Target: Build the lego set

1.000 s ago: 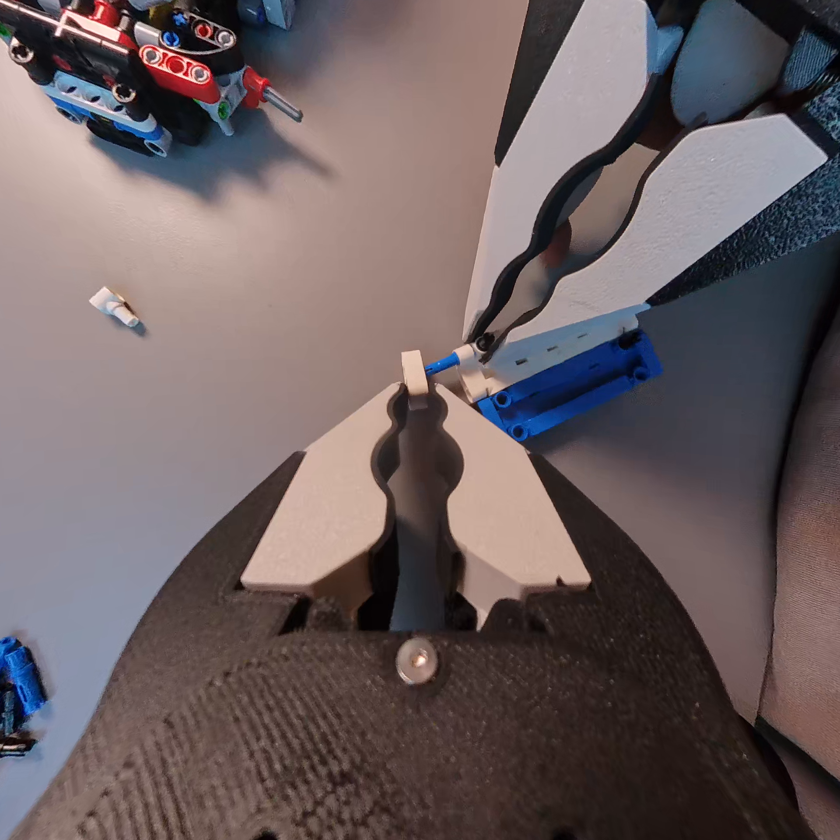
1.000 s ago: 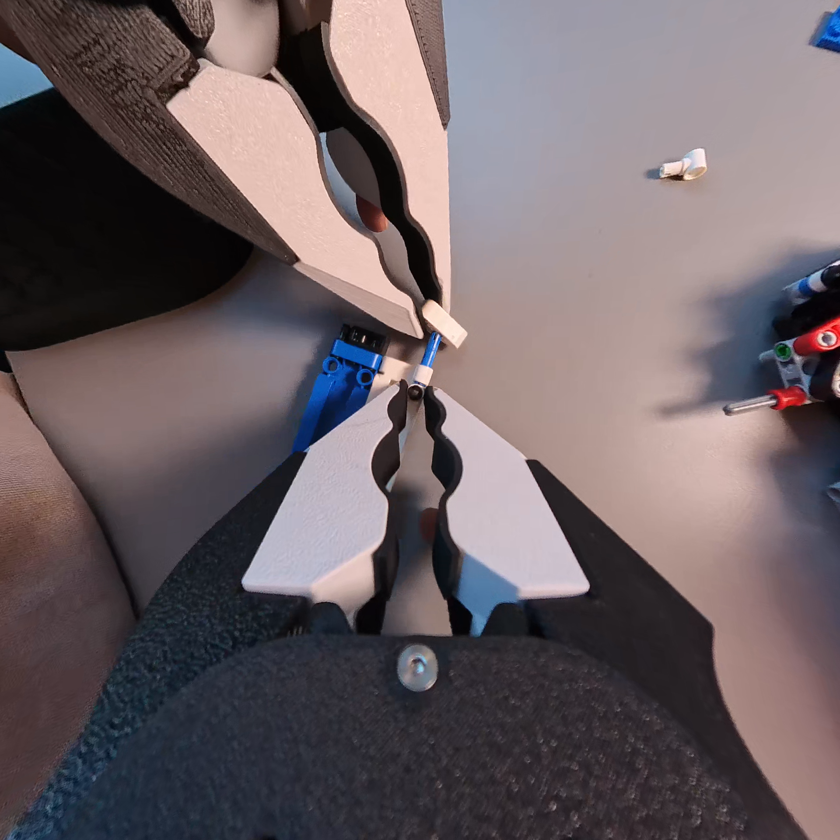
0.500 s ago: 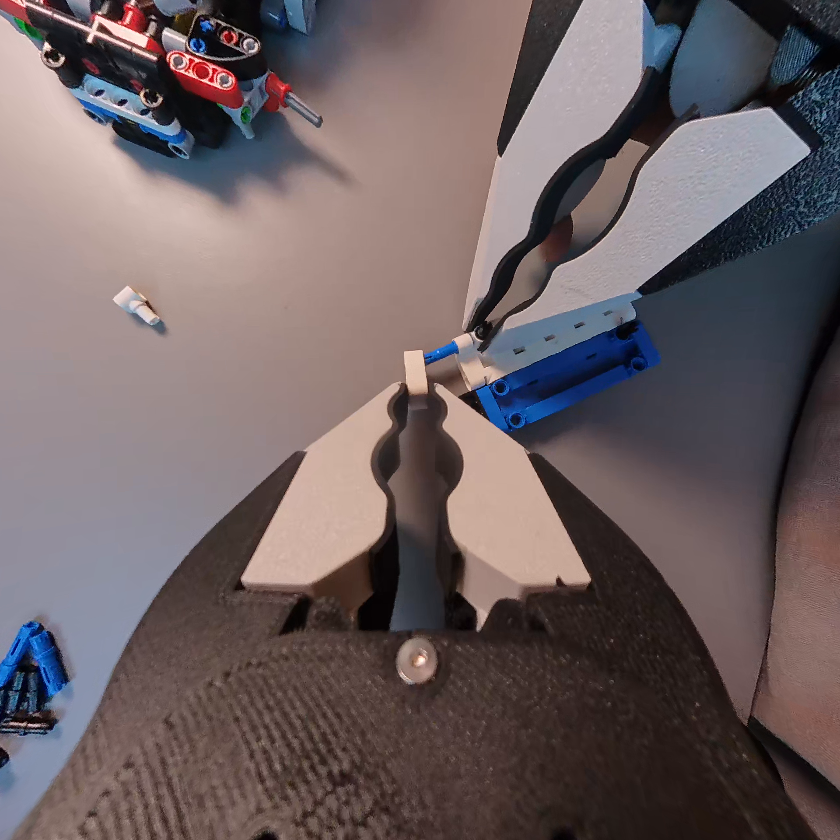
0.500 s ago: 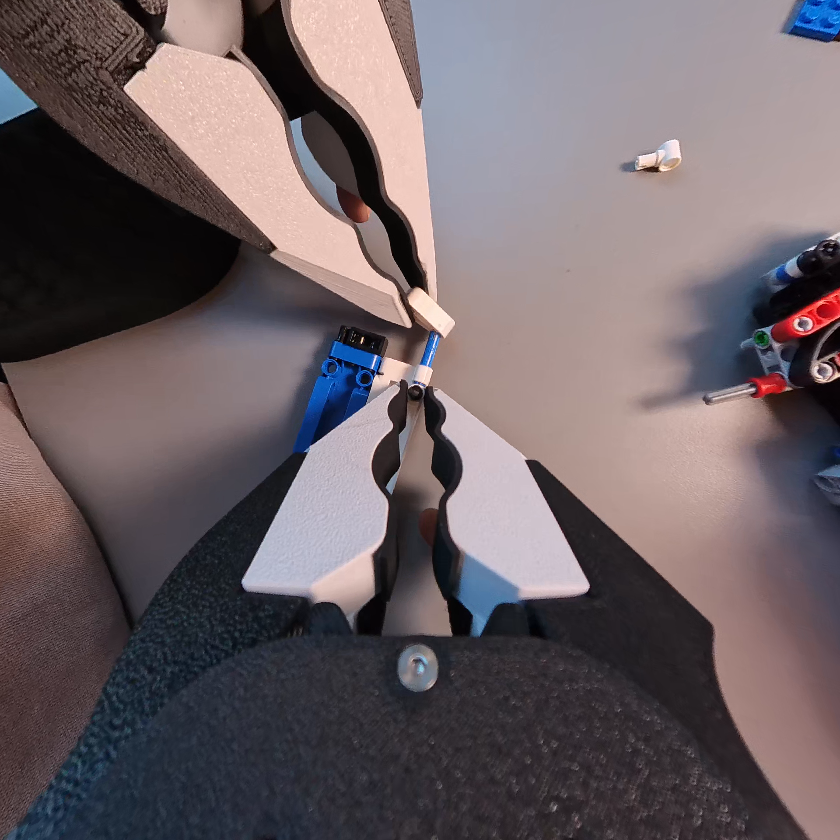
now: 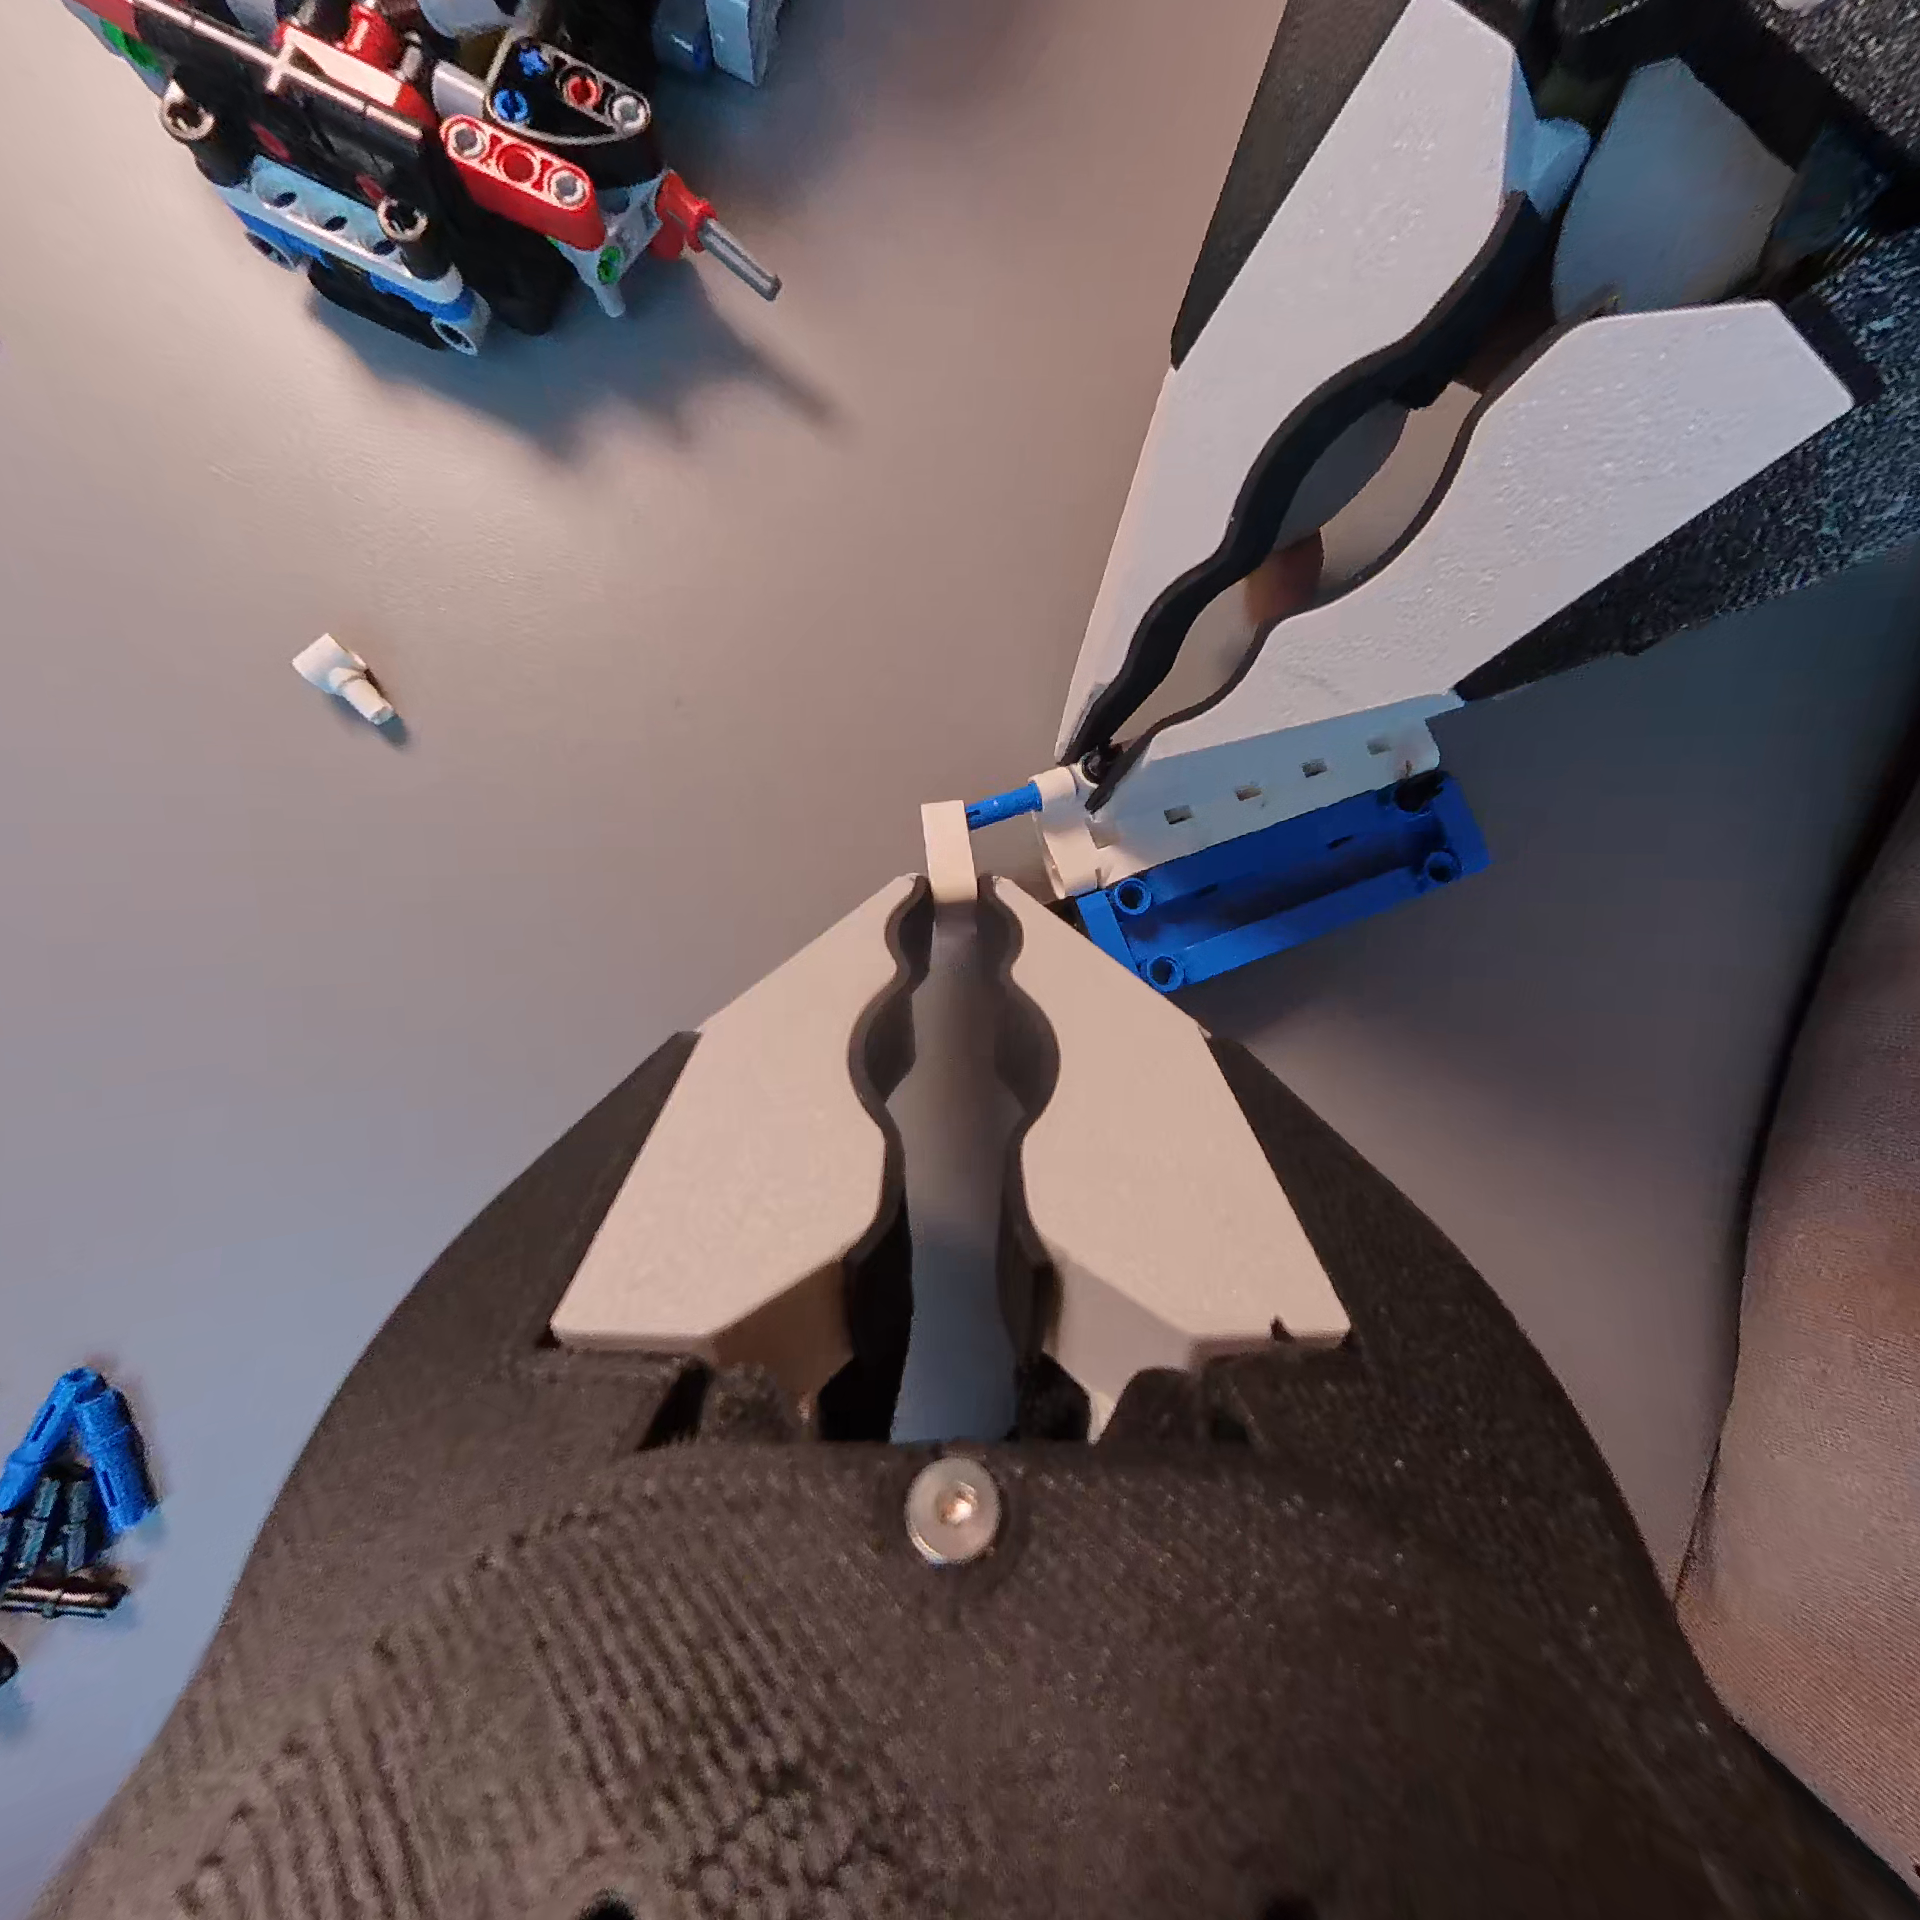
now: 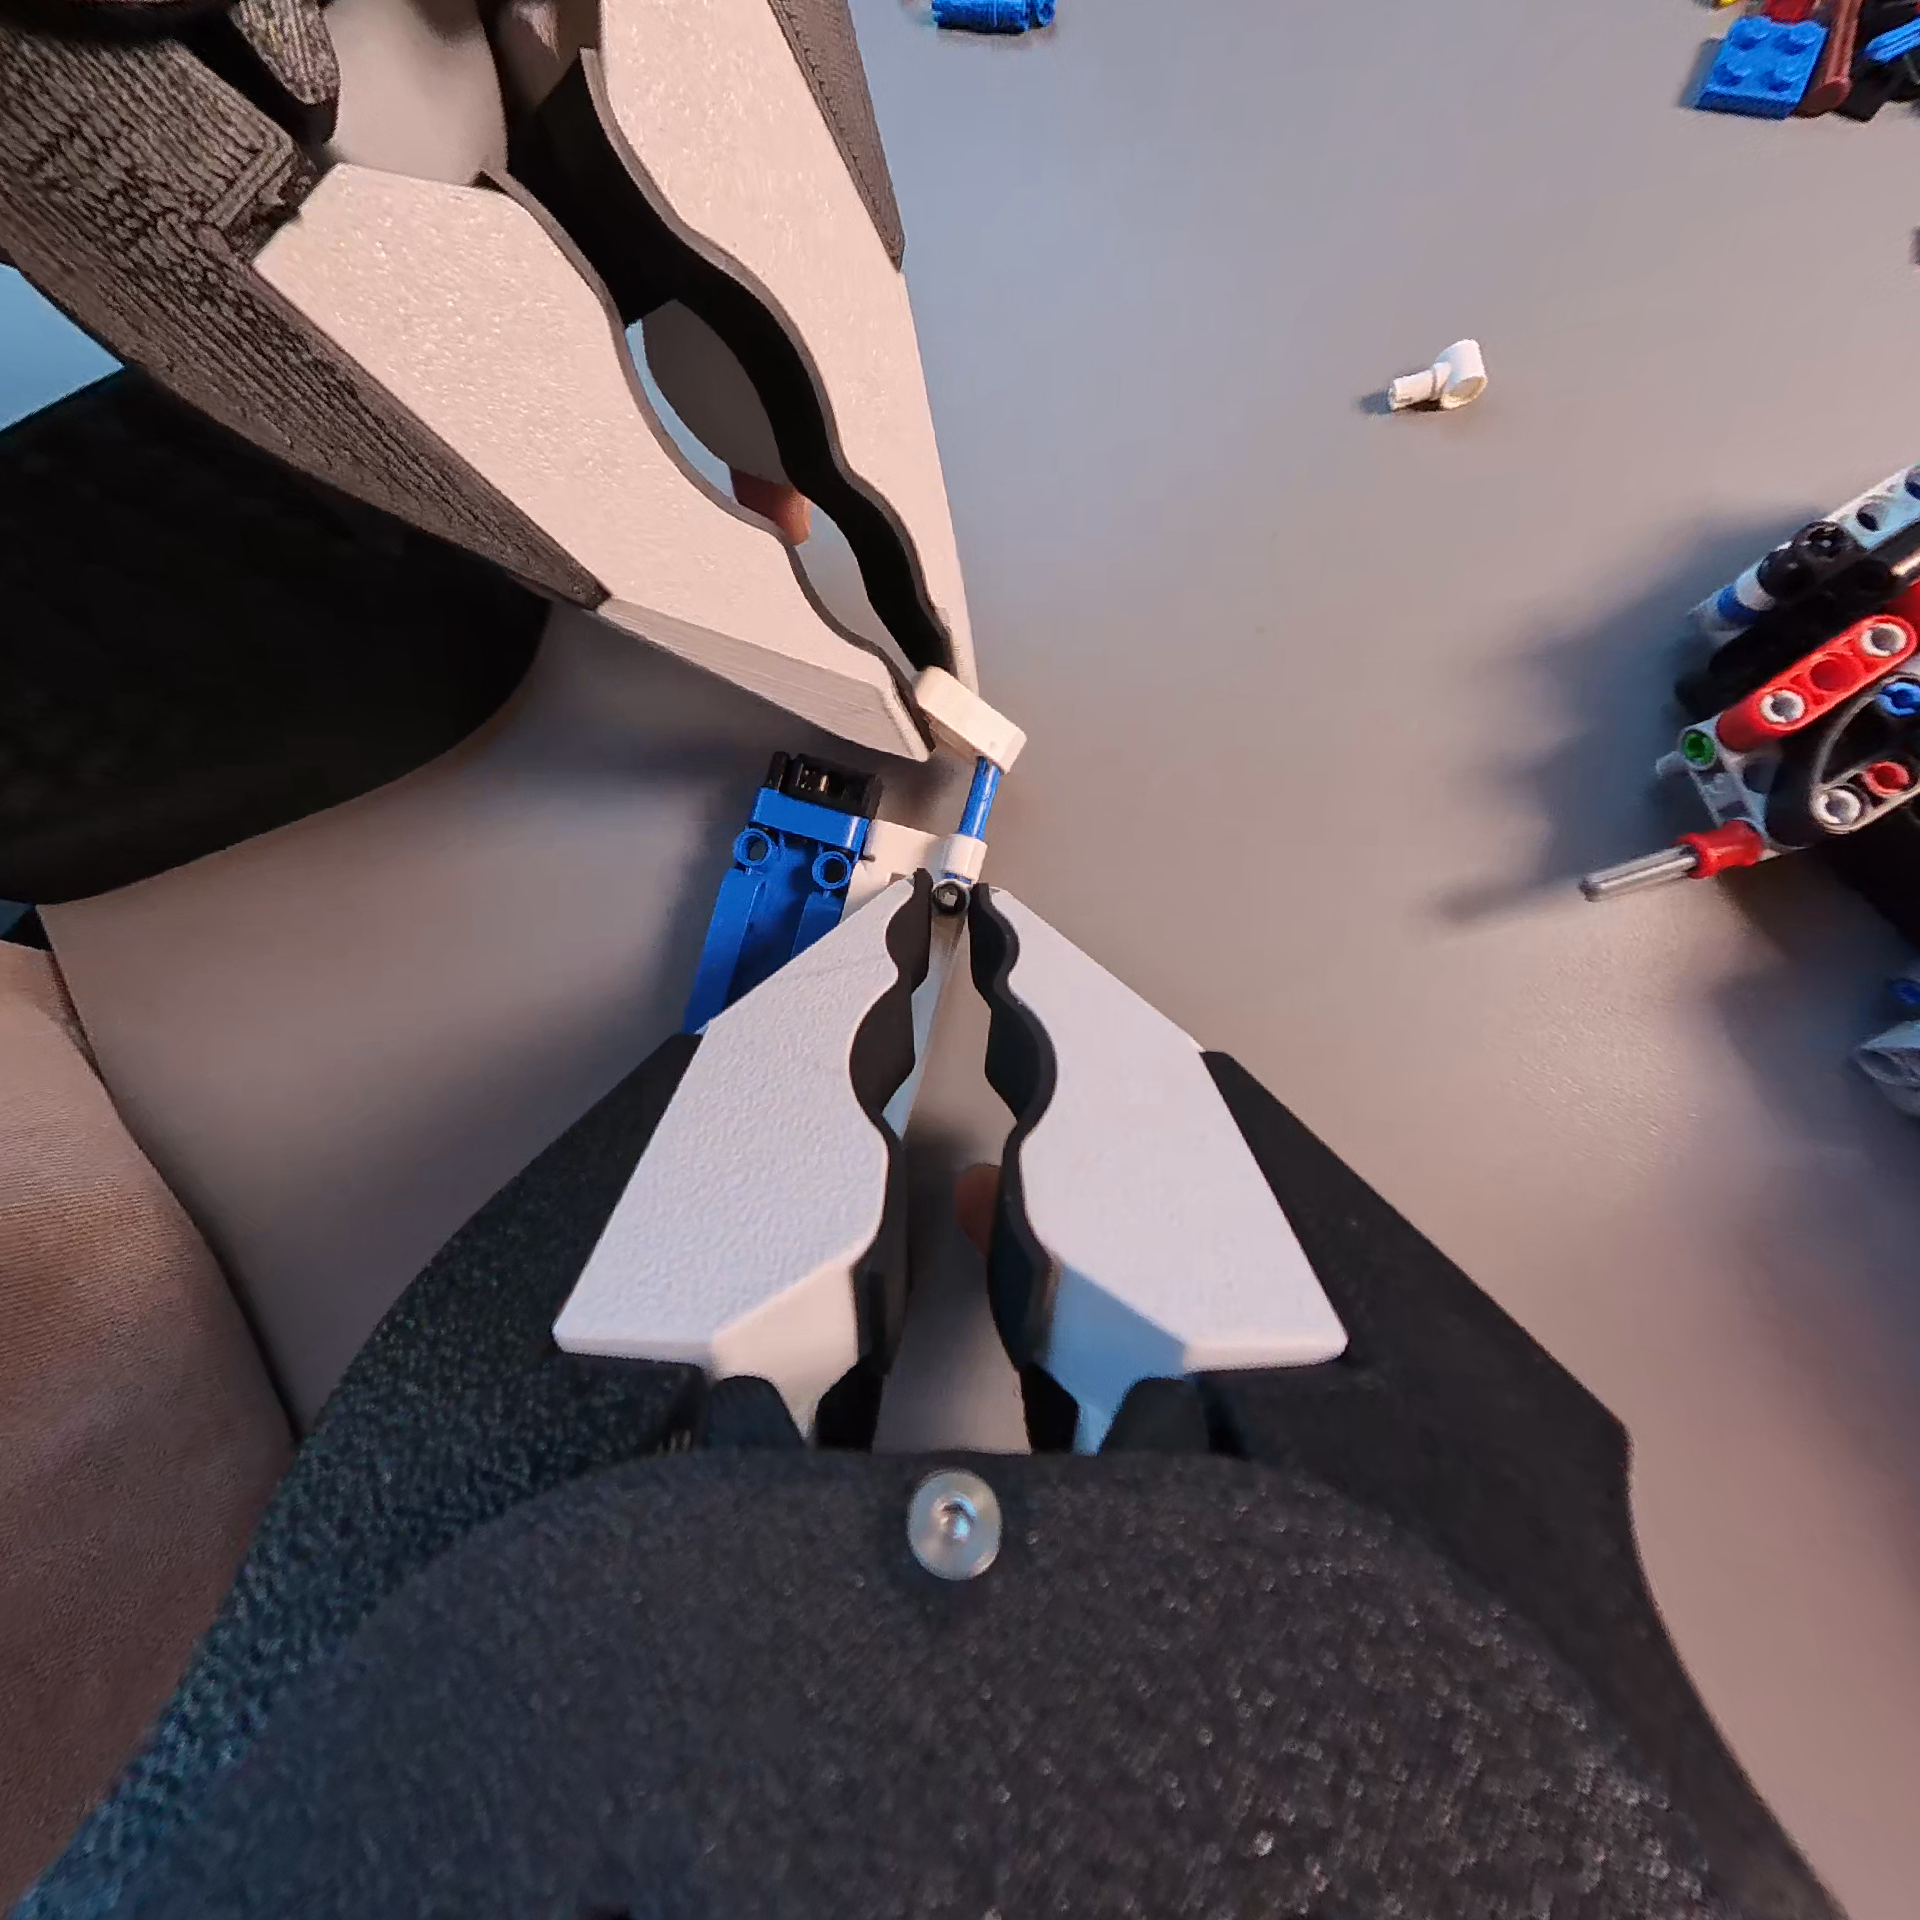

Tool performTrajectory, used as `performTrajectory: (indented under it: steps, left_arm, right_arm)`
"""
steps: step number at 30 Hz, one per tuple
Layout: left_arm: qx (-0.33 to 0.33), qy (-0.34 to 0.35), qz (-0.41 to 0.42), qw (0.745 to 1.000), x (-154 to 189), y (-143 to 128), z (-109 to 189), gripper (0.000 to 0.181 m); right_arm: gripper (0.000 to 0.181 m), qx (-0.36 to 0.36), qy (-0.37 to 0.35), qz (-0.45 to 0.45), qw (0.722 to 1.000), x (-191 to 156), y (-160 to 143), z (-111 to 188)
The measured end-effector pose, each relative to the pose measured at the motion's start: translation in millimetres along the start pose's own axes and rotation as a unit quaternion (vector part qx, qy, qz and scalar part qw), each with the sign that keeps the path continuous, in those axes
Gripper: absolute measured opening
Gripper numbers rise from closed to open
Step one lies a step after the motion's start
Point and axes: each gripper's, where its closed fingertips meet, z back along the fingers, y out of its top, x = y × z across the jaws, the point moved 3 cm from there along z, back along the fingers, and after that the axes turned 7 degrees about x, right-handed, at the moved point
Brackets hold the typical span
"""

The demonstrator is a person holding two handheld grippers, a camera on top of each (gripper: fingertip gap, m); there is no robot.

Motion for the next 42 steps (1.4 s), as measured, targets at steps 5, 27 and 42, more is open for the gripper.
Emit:
performTrajectory:
  steps: [5,27,42]
  left_arm:
    - [0.012,0.023,-0.062,0.998,1.6,5.4,3.7,0.007]
    - [0.229,0.036,-0.323,0.917,18.9,29.3,38.9,0.007]
    - [0.206,0.091,-0.557,0.799,39.5,43.7,42.7,0.007]
  right_arm:
    - [0.004,0.011,0.000,-0.006,1.000,1.5,4.5,4.4]
    - [0.003,0.125,0.096,-0.075,0.985,-6.7,25.9,31.8]
    - [0.004,0.142,0.213,-0.104,0.961,-22.3,27.4,39.0]
